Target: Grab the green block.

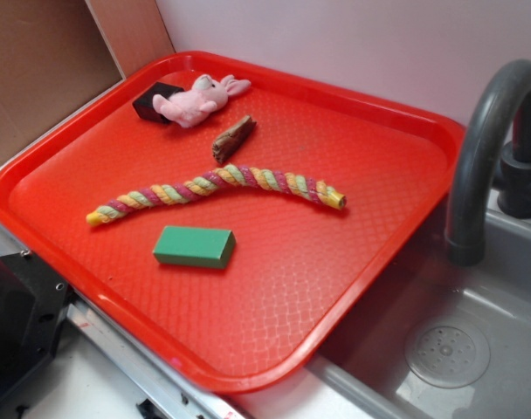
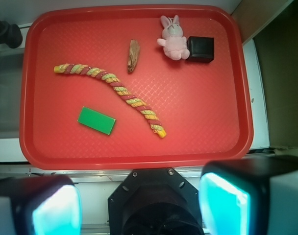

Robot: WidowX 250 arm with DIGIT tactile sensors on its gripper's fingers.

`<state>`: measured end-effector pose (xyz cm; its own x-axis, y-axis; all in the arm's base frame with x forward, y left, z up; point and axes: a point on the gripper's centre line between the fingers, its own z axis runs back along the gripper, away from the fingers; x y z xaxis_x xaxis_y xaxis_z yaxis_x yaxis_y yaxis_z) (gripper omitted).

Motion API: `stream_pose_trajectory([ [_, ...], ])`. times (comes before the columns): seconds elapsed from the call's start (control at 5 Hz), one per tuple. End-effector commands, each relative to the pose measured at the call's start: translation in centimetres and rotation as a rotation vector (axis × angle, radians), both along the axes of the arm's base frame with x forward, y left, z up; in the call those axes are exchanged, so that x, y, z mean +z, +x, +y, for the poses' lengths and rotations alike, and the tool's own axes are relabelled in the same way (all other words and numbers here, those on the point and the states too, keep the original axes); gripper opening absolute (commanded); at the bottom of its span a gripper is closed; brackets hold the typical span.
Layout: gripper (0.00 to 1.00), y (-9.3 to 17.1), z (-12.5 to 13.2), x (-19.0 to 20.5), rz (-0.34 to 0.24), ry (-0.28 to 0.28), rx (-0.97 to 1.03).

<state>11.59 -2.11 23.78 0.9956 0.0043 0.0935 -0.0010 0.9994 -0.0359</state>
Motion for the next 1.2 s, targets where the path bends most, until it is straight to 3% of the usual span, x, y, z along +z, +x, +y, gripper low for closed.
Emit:
stream_pose_trajectory([
  [0.0,1.00,0.0,0.0,0.0,0.000,0.000,0.000],
  [0.2,1.00,-1.2,-1.4,0.6,-0.052,-0.014,-0.097],
  [0.4,1.00,-0.6,-1.3,-0.2,-0.108,-0.060,-0.281],
  [0.6,1.00,1.2,-0.7,-1.8,-0.149,-0.062,-0.472],
  [0.8,1.00,3.8,-0.3,-3.8,-0.140,-0.049,-0.576],
  [1.0,1.00,5.5,-1.5,-5.8,-0.116,-0.018,-0.691],
])
